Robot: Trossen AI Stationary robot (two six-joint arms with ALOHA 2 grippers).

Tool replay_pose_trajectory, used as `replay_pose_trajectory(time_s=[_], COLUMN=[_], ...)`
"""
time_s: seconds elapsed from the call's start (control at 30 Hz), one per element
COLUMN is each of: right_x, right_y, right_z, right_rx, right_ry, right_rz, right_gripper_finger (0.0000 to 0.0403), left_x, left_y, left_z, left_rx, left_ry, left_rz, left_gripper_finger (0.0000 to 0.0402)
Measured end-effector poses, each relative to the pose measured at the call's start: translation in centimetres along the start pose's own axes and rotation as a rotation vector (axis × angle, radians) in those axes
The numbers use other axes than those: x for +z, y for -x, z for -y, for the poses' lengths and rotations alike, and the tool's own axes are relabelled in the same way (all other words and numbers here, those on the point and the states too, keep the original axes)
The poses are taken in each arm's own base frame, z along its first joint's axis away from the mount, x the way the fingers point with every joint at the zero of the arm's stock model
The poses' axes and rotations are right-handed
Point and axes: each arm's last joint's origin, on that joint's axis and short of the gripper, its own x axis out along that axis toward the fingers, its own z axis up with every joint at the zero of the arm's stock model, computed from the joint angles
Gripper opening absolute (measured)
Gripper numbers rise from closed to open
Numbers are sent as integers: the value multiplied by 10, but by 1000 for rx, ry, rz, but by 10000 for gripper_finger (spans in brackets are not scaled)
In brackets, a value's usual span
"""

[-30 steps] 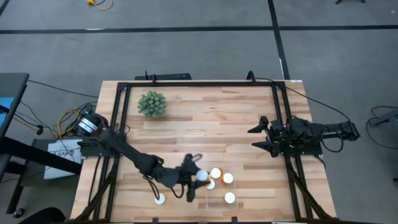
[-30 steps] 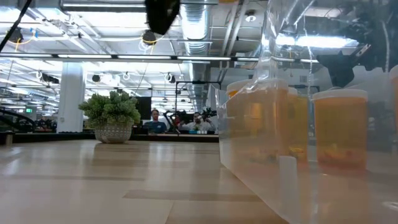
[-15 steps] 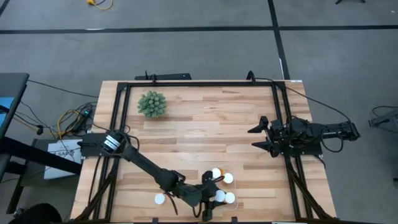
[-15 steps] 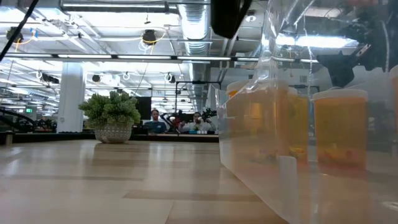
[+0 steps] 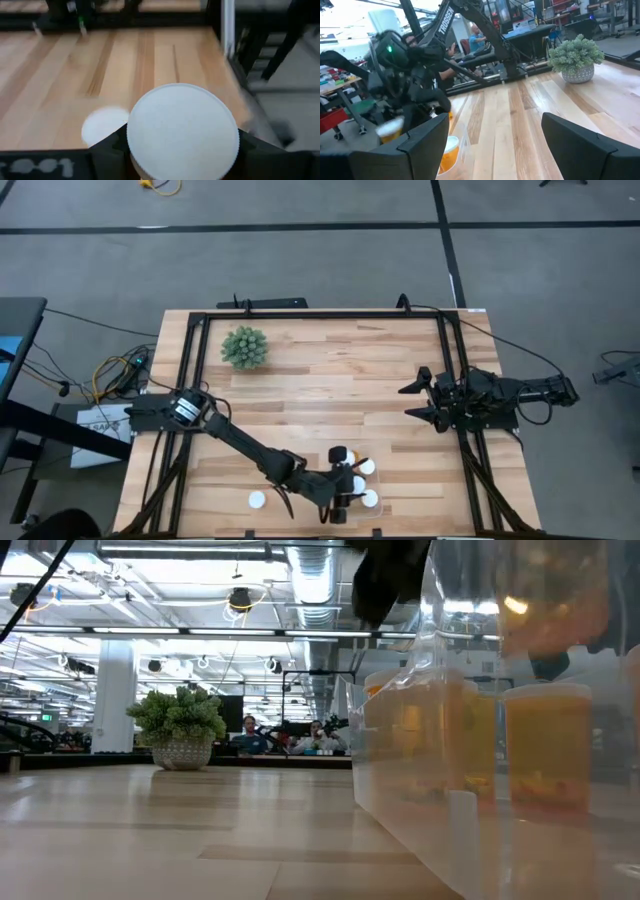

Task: Pick and place pill bottles into a basket
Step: Put the top orange pill bottle into the transparent bin

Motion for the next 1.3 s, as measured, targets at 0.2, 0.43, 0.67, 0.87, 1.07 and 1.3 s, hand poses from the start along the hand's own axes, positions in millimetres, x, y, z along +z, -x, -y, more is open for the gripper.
replay_pose_trajectory(time_s=[0.2,0.43,0.67,0.87,1.07,1.3], right_x=[0,0,0,0,0,0], right_y=[0,0,0,0,0,0], right_z=[0,0,0,0,0,0], right_rx=[0,0,0,0,0,0], right_ry=[0,0,0,0,0,0], right_rz=[0,1,0,0,0,0], right_gripper_finger=[311,311,311,311,311,311], left_x=[-14,-28,-29,-28,-28,-27], left_y=[-11,-19,-19,-22,-24,-24], left_z=[-6,-8,-11,-16,-20,-20], left_rx=[8,33,84,53,-18,-25], left_ry=[-31,-54,-132,-110,-87,-85], left_rz=[-49,-90,-101,-111,-131,-132], left_gripper_finger=[160,160,177,195,199,200])
